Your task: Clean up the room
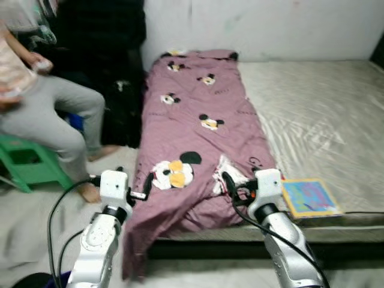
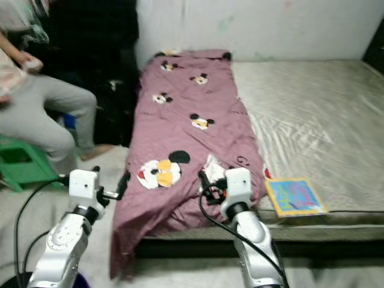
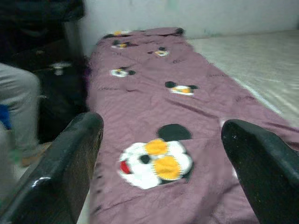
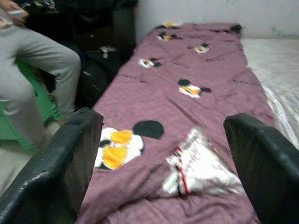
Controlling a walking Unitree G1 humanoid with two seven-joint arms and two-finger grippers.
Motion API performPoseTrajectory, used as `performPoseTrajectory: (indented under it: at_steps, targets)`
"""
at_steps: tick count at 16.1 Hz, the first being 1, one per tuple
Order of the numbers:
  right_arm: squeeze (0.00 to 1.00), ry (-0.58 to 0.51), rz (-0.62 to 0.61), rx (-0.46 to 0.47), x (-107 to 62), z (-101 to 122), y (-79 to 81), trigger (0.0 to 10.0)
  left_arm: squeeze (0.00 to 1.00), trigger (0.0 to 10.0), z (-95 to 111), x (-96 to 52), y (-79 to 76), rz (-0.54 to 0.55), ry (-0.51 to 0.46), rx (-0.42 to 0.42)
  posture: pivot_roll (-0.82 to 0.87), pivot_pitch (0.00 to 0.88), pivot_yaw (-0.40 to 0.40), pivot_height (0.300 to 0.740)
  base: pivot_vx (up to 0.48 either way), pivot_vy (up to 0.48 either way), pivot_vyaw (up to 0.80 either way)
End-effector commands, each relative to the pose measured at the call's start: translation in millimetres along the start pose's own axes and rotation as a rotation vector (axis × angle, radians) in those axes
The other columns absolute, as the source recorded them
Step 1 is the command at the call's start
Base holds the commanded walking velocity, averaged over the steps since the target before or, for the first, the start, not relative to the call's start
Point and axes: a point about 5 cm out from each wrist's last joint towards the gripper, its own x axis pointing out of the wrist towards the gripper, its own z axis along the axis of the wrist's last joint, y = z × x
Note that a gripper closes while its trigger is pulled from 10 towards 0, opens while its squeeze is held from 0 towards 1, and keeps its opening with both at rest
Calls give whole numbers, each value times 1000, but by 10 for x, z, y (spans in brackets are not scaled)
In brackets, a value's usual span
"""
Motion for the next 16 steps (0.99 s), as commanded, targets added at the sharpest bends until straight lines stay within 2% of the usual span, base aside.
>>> performPoseTrajectory:
  at_steps: [1, 16]
  targets:
    - [0, 7, -7, 6, 2, -6, -4, 10000, 0, 10000, 20, 18, -22, -29, -2, -1, -29, 0, 9, 740, 0, 0, 0]
    - [0, -6, -7, -21, -13, 36, -9, 10000, 0, 10000, 13, 17, -9, -27, 17, -18, -33, 0, 6, 740, 257, 0, 0]
